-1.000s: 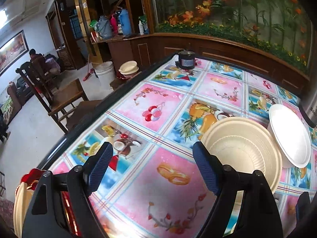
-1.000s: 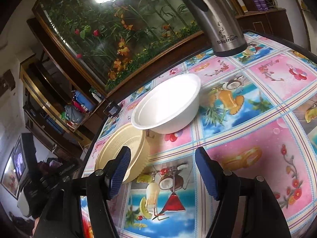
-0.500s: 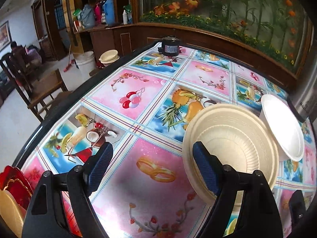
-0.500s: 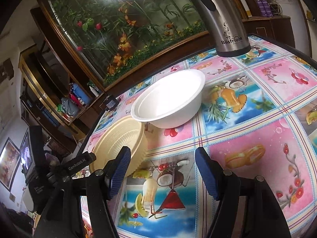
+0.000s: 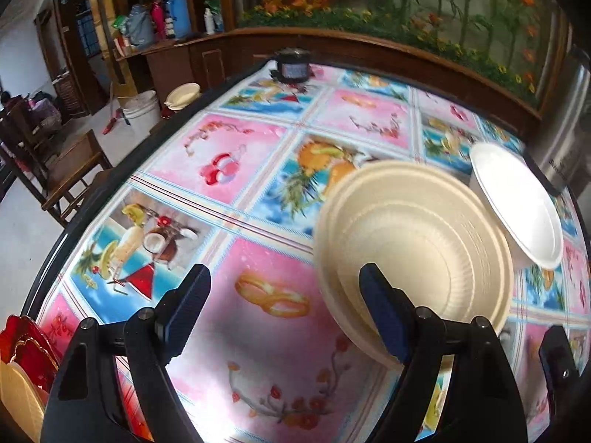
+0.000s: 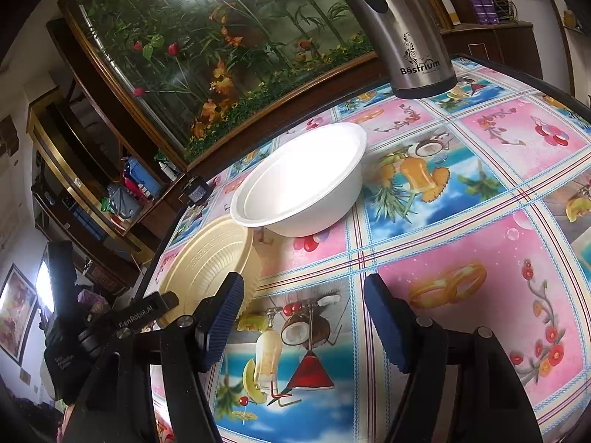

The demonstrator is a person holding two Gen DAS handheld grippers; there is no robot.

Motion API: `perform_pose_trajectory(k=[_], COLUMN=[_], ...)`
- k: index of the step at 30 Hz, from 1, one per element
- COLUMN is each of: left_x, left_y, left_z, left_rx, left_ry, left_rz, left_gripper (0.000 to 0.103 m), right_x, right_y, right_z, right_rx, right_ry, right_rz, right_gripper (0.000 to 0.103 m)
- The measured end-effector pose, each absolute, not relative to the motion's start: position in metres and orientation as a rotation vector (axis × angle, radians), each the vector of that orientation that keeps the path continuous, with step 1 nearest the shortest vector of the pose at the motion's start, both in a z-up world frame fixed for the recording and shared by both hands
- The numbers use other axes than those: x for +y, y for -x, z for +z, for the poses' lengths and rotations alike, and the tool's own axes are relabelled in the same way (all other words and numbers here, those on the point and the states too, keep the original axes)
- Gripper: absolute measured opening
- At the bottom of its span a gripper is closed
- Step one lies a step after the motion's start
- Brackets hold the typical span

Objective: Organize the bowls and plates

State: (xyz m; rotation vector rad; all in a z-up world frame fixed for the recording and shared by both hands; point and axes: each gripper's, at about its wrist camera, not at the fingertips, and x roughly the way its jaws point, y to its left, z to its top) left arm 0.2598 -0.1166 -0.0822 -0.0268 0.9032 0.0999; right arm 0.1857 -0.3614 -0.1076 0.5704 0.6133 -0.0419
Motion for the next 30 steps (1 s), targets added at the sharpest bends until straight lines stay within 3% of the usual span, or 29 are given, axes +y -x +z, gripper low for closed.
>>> perform_pose_trajectory(k=[17, 30], left_x=[-0.172, -0.189], left_y=[-0.228, -0.196], left_z=[-0.086, -0.061], left_rx=[1.039, 0.997], left_ry=[-0.137, -0.208], left_rz=[-0.215, -0.418], left_gripper=[0.083, 0.083], right_x=[-0.383, -0.424], right_y=[-0.177, -0.166], right_z=[-0.094, -0.086], right_rx=[0.554, 0.512], right_ry=[-0.592, -0.689], right_rz=[-0.102, -0.156], right_gripper=[0.070, 0.070])
